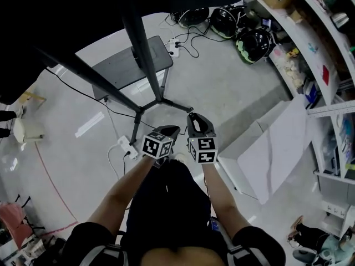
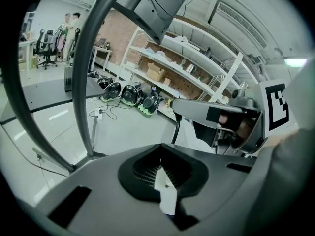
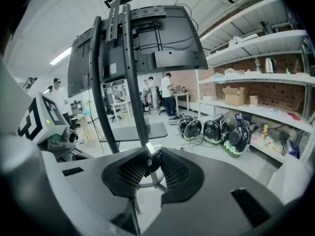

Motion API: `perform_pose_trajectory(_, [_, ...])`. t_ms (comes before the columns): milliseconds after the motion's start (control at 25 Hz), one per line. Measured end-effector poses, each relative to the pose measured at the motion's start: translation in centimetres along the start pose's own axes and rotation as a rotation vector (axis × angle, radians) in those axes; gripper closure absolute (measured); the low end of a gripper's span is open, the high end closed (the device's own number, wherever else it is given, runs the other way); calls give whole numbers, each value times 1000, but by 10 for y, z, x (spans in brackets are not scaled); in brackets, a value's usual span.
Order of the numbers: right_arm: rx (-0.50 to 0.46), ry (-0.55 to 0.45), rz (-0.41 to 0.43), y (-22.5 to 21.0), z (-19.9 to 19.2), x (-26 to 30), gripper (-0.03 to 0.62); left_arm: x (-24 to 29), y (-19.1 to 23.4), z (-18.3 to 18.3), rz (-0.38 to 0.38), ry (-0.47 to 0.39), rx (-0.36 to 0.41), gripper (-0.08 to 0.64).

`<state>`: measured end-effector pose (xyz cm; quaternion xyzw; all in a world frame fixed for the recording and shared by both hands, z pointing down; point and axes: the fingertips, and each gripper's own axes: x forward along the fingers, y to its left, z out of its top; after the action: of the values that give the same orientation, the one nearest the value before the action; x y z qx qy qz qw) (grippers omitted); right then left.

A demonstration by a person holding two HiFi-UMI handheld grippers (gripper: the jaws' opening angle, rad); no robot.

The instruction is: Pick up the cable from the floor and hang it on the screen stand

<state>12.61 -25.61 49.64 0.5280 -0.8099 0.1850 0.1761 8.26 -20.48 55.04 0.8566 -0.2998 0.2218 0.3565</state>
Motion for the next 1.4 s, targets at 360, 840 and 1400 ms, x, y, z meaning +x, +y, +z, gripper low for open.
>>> perform_pose_trajectory(360, [-76,-58,70,38,52,-16,494,-45,-18,29,4,-72,-22,552])
perform_pose_trajectory(840, [-201,-148,188,61,138,-14,494,-74,-23,73,28,-154,67,552])
perform_pose_trajectory(1400, [-265,-276,332,92,270,-11,494,-123,-35,155,15,-257,183,552])
